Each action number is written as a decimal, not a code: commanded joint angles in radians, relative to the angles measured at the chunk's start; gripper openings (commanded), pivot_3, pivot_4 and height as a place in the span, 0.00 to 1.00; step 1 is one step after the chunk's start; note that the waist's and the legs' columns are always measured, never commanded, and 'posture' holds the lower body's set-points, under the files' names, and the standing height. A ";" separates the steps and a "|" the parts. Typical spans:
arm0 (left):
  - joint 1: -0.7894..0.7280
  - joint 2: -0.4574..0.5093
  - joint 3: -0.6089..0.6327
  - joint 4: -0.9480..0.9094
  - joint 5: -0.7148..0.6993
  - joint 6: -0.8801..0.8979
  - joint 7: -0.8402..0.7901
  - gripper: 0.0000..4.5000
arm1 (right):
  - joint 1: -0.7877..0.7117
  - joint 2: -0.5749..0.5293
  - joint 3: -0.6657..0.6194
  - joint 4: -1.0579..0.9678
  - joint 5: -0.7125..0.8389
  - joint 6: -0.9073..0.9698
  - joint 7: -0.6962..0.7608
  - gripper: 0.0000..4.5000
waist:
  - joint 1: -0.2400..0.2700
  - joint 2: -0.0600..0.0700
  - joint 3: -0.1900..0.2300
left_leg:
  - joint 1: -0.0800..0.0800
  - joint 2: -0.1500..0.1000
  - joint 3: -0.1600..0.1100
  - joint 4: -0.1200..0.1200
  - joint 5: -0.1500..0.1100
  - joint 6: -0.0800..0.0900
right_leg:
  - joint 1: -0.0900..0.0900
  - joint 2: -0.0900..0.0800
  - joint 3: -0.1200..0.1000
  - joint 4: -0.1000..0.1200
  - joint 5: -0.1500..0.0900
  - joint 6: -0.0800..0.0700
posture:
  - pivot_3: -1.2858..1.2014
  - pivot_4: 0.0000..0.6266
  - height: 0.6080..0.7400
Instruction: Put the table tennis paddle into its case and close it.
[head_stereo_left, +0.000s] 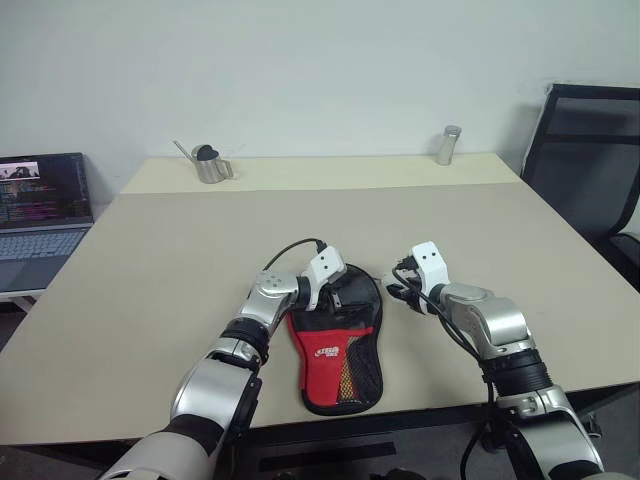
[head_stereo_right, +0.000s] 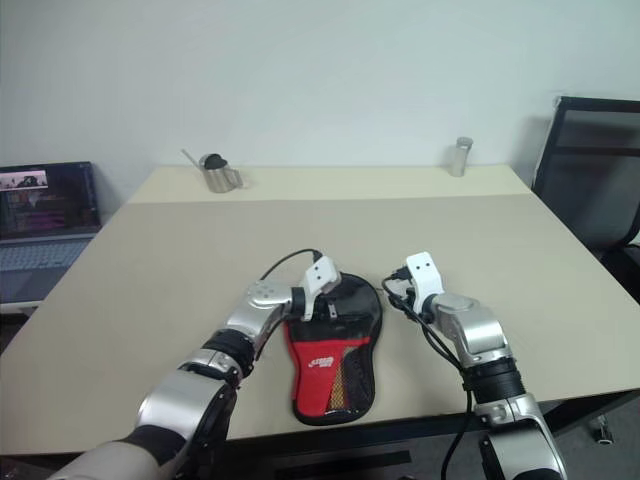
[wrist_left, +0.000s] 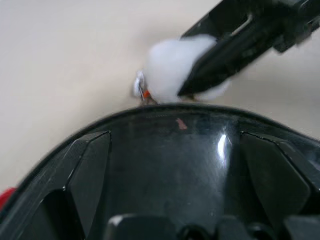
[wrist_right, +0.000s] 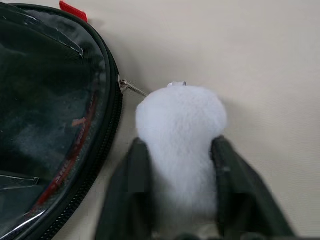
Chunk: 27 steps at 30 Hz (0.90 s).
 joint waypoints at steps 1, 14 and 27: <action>0.008 0.010 -0.035 0.044 0.045 -0.020 -0.018 1.00 | -0.002 -0.026 0.006 -0.043 -0.001 0.013 0.016 0.10 | 0.000 0.000 0.000 | 0.001 0.000 0.000 0.000 0.000 0.000 | 0.000 0.000 0.000 0.000 0.000 0.000 | 0.52 0.24 1.00; 0.067 0.026 0.007 0.069 -0.010 0.049 -0.142 1.00 | 0.097 -0.247 0.001 -0.326 0.104 0.203 0.192 0.06 | -0.001 0.006 -0.004 | 0.004 0.000 0.000 -0.001 0.000 0.000 | 0.003 0.000 0.001 0.000 0.000 0.000 | 0.52 0.24 1.00; 0.092 0.019 -0.050 0.069 0.045 0.069 -0.192 1.00 | 0.394 -0.470 -0.022 -0.819 0.385 0.443 0.330 0.05 | 0.004 0.017 -0.018 | 0.014 0.001 -0.006 -0.002 -0.005 0.000 | 0.020 0.000 -0.002 -0.013 -0.002 -0.002 | 0.52 0.24 1.00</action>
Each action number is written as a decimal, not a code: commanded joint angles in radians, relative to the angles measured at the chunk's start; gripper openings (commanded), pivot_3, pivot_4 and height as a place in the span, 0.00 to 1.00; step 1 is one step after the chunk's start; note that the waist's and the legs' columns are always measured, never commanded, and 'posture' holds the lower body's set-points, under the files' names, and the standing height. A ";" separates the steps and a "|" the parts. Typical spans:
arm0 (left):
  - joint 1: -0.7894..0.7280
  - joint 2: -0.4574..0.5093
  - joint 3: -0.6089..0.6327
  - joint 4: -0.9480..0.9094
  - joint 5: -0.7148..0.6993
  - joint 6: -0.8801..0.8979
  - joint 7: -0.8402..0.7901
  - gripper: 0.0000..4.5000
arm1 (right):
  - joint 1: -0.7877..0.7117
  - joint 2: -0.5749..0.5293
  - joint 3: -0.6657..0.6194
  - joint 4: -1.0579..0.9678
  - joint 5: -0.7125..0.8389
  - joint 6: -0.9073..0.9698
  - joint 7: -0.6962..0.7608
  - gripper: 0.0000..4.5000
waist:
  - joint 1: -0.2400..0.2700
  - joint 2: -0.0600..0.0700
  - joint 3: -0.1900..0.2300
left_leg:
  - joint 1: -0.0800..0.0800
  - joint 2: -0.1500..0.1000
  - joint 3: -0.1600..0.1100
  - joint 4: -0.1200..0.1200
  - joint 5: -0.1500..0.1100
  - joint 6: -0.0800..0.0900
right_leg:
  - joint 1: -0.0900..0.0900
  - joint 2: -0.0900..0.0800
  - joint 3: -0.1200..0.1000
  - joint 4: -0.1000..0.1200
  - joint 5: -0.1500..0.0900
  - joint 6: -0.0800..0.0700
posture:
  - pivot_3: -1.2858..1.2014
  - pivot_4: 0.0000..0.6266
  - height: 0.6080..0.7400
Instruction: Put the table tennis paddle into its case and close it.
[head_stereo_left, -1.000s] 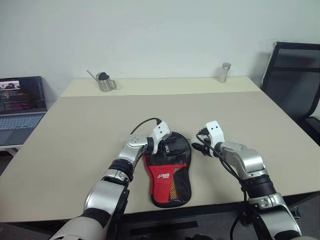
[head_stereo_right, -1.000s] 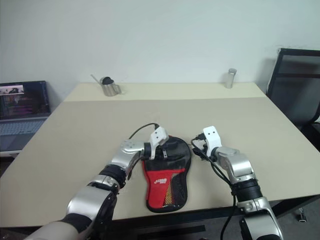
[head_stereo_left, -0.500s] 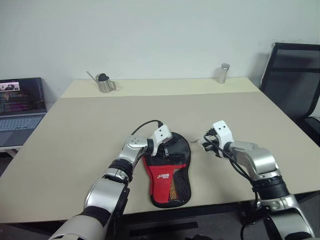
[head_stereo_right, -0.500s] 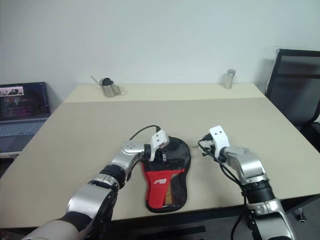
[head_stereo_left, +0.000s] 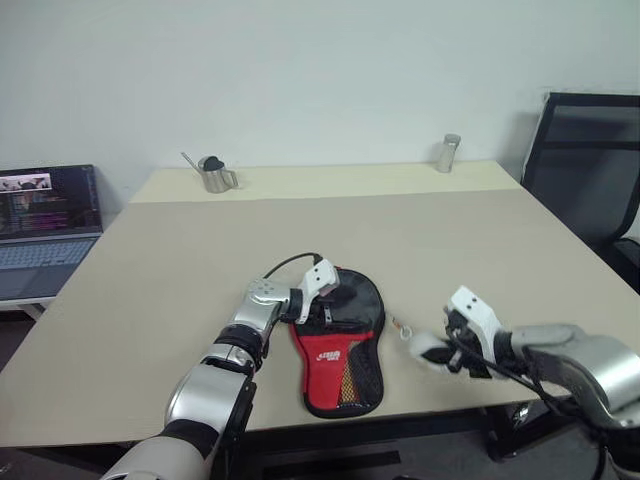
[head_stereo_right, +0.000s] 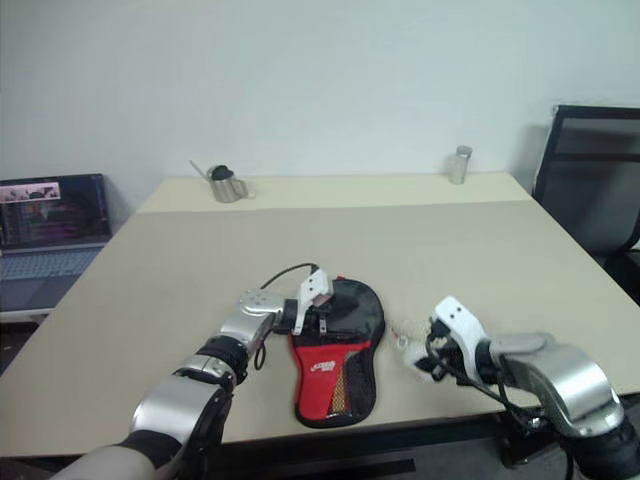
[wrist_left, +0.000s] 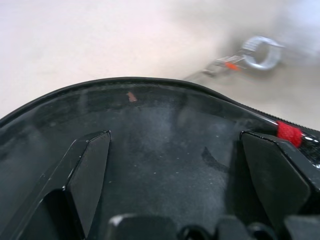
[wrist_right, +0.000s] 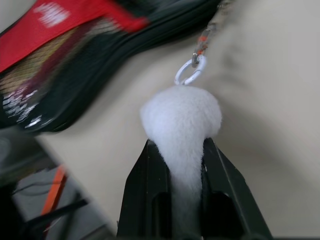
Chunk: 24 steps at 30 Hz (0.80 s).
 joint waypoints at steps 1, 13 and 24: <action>0.046 0.000 -0.065 0.062 0.078 0.011 0.014 1.00 | 0.042 -0.019 -0.027 -0.110 0.063 0.036 0.002 0.05 | 0.000 0.000 -0.001 | 0.000 0.000 0.000 0.000 0.000 0.000 | 0.000 0.000 0.000 -0.001 0.000 0.000 | 0.52 0.24 1.00; 0.050 -0.006 -0.079 0.074 0.093 0.005 0.045 1.00 | 0.241 -0.133 -0.086 -0.351 0.292 0.083 0.059 0.05 | 0.002 -0.001 -0.006 | 0.003 0.001 -0.005 0.000 -0.002 -0.001 | 0.007 -0.001 -0.002 -0.005 -0.004 -0.005 | 0.52 0.24 1.00; 0.056 -0.011 -0.088 0.068 0.091 0.000 0.052 1.00 | 0.234 -0.101 -0.054 -0.374 0.393 0.069 -0.021 0.05 | 0.001 -0.001 -0.006 | 0.010 0.001 -0.009 -0.002 -0.007 -0.007 | 0.014 -0.008 -0.005 -0.008 -0.004 -0.006 | 0.52 0.24 1.00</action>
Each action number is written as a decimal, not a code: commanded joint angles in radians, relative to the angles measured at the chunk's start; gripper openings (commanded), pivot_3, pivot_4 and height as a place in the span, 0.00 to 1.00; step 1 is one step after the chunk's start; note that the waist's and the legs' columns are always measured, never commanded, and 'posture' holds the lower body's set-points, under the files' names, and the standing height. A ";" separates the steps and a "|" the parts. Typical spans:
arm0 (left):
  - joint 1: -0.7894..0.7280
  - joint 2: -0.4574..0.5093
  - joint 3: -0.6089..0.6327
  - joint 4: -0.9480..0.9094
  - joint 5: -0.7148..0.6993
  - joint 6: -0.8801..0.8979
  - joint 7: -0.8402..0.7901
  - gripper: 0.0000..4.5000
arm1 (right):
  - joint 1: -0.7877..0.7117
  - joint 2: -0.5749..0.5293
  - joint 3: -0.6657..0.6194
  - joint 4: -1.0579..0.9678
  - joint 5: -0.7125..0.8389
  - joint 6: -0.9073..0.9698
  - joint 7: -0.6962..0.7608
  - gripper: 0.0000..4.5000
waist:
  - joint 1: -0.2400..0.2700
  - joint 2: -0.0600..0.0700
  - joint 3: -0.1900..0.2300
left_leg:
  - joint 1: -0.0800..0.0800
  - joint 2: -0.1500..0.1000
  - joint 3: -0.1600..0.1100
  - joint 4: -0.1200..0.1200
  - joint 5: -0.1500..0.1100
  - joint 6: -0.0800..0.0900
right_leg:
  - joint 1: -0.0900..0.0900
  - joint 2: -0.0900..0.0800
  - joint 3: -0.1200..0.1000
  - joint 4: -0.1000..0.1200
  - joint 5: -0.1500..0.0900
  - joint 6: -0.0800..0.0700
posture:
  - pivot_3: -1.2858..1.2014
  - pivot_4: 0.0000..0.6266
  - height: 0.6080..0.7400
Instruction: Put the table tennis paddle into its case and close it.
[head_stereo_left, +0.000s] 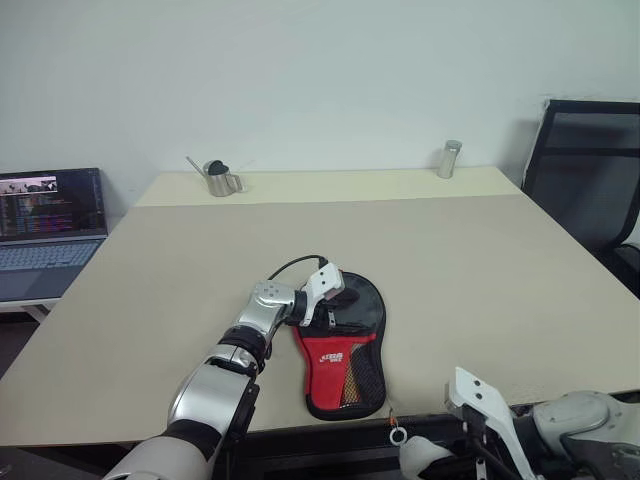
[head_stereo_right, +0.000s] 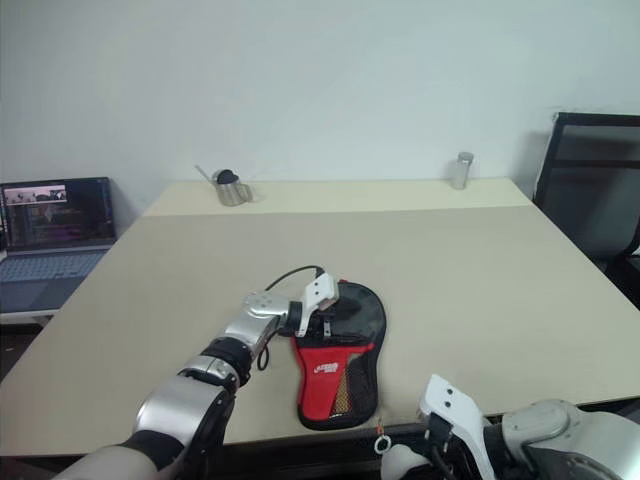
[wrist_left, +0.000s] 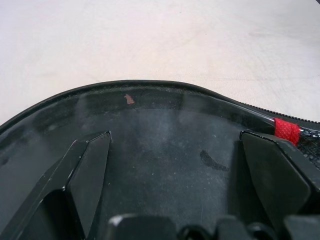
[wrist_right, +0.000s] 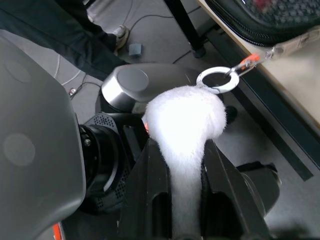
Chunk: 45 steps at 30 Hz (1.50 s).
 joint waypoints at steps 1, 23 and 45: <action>0.055 0.000 -0.059 0.057 0.073 0.018 0.009 1.00 | -0.041 0.010 0.013 -0.009 0.031 -0.015 -0.024 0.05 | 0.000 0.000 0.000 | 0.000 0.000 0.000 0.000 0.000 0.000 | 0.000 0.000 0.000 0.000 0.000 0.000 | 0.52 0.24 1.00; 0.085 -0.004 -0.025 -0.065 -0.005 0.008 -0.094 1.00 | -0.270 0.000 -0.173 0.261 0.112 -0.227 -0.136 0.95 | 0.000 0.001 0.000 | -0.001 -0.002 -0.007 -0.008 0.000 0.000 | 0.001 -0.006 -0.017 -0.013 0.000 0.000 | 0.52 0.24 1.00; 0.659 0.318 0.323 -1.370 -0.415 0.731 0.213 1.00 | -0.599 0.167 -0.105 1.244 -0.374 -1.028 0.237 0.95 | 0.002 0.004 0.019 | -0.019 -0.001 -0.004 -0.011 0.003 0.005 | -0.016 0.008 -0.015 -0.005 -0.002 0.005 | 0.52 0.24 1.00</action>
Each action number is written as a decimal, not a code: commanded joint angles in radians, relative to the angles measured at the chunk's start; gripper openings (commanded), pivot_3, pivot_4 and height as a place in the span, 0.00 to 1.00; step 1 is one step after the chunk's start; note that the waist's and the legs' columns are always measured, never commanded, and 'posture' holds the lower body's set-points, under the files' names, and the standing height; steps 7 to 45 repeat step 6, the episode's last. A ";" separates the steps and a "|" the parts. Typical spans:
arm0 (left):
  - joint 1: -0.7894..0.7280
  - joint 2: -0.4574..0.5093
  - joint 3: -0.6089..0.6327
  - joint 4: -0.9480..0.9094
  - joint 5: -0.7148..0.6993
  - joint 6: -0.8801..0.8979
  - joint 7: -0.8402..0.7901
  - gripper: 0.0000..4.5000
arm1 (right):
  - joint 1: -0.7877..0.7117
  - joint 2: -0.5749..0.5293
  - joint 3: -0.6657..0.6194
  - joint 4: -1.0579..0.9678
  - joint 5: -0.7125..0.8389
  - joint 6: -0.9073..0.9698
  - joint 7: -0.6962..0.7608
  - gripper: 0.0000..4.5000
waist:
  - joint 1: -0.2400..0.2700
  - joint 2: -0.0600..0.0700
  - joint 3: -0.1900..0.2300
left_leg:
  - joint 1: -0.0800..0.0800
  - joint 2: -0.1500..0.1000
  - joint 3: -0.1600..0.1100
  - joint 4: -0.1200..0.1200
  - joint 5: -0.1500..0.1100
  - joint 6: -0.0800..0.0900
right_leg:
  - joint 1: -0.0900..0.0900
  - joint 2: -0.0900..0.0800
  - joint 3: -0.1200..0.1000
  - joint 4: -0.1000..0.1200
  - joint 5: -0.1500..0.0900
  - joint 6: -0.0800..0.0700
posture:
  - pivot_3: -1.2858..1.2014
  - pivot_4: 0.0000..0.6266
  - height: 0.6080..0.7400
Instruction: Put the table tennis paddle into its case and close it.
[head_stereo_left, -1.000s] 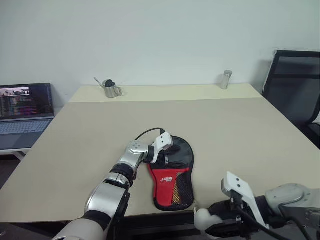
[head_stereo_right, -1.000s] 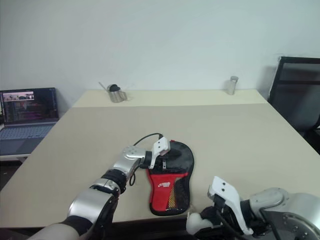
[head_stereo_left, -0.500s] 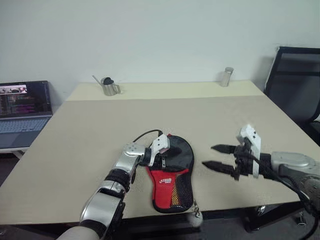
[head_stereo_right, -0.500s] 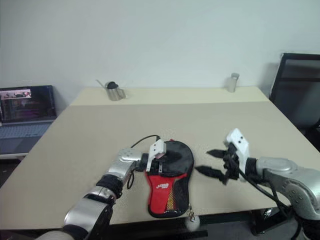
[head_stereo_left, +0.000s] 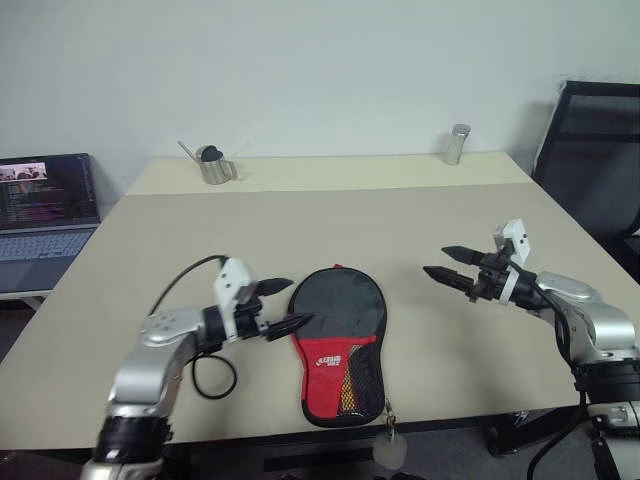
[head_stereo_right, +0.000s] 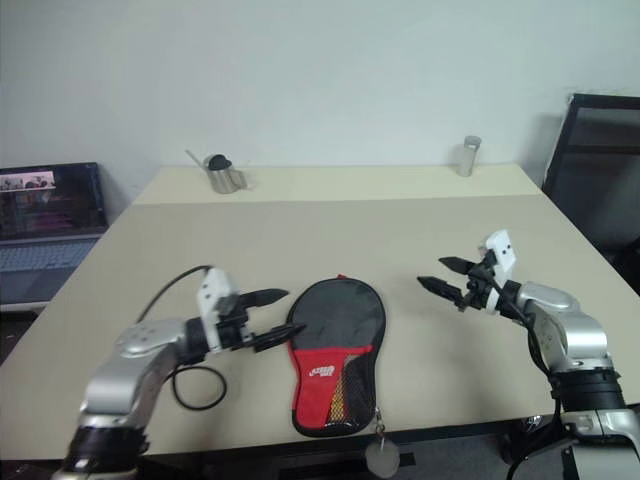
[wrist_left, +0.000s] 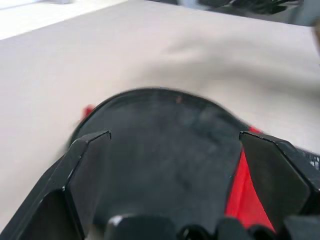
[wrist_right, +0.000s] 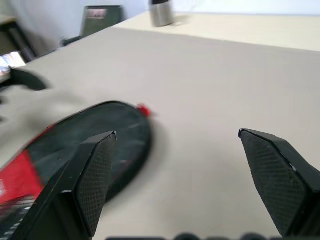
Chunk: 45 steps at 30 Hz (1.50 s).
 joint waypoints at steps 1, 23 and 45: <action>0.018 0.014 0.024 -0.071 -0.040 0.013 0.047 1.00 | -0.063 -0.018 -0.014 0.065 -0.053 -0.089 0.050 0.95 | 0.003 0.000 0.000 | 0.000 0.000 0.000 0.001 0.000 0.000 | 0.000 0.000 0.000 0.001 0.000 0.000 | 0.52 0.24 1.00; 0.037 -0.006 0.025 -0.065 -0.038 -0.008 0.128 1.00 | -0.136 -0.014 0.007 0.163 -0.122 -0.136 0.072 0.95 | 0.004 0.000 0.001 | 0.002 0.000 0.000 0.005 0.000 0.000 | 0.000 0.000 0.001 0.008 -0.001 -0.002 | 0.52 0.24 1.00; 0.037 -0.006 0.025 -0.065 -0.038 -0.008 0.128 1.00 | -0.136 -0.014 0.007 0.163 -0.122 -0.136 0.072 0.95 | 0.004 0.000 0.001 | 0.002 0.000 0.000 0.005 0.000 0.000 | 0.000 0.000 0.001 0.008 -0.001 -0.002 | 0.52 0.24 1.00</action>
